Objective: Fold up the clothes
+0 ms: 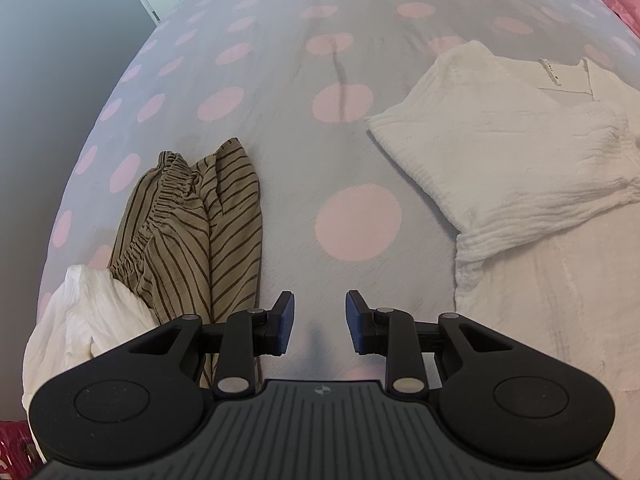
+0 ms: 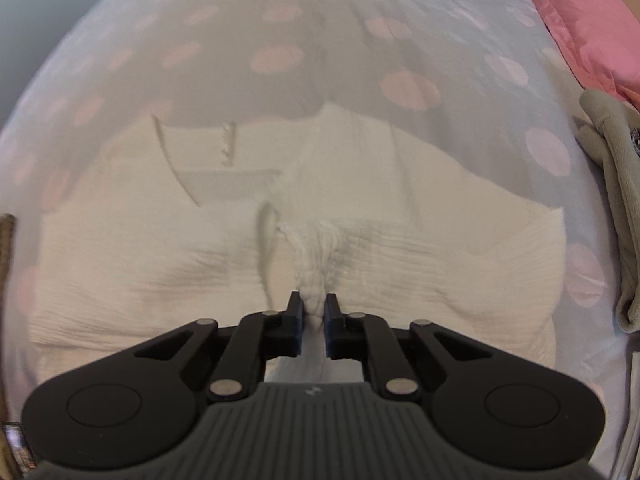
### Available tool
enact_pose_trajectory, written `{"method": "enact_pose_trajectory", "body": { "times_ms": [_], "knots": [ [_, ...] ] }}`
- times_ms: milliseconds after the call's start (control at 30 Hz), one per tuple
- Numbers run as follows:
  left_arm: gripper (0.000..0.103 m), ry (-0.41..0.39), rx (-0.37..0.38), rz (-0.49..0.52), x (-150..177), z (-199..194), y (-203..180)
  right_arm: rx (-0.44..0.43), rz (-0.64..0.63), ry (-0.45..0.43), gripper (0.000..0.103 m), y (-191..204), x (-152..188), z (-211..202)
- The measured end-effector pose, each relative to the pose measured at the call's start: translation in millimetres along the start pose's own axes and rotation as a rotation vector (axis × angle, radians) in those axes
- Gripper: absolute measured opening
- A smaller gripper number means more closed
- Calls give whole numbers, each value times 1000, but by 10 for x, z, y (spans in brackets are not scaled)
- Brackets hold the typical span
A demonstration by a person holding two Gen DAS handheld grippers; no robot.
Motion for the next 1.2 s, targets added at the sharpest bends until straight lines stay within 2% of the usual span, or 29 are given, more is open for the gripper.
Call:
{"method": "enact_pose_trajectory", "body": {
  "times_ms": [233, 433, 567, 733, 833, 867, 1000, 1100, 1200],
  "knots": [
    [26, 5, 9, -14, 34, 4, 73, -119, -2, -83, 12, 166, -185, -544],
    [26, -7, 24, -32, -3, -24, 86, -169, -53, -101, 12, 555, -383, -721],
    [26, -14, 30, -36, -23, -49, 76, -206, -107, -100, 12, 936, -501, -682],
    [26, -17, 35, -45, -37, -50, 90, -229, -177, -55, 12, 1370, -554, -369],
    [26, -15, 34, -51, -37, -41, 107, -199, -203, -37, 26, 1480, -540, -142],
    [26, -14, 34, -54, -36, -40, 114, -190, -204, -33, 30, 1478, -538, -91],
    [26, -9, 35, -54, -28, -28, 127, -176, -202, -43, 30, 1281, -556, -100],
    [26, 2, 29, -49, -18, -3, 115, -101, -198, -60, 30, 913, -610, -128],
    [26, 3, 32, -40, -17, 7, 89, -10, -149, -61, 31, 374, -661, -93]
  ]
}}
Point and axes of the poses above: each gripper's, at about its wrist camera, not at the fingertips, and z roughly the way its jaws point, y to its left, x to its underside, the point moved 4 cm from there along z, roughly the way its jaws point
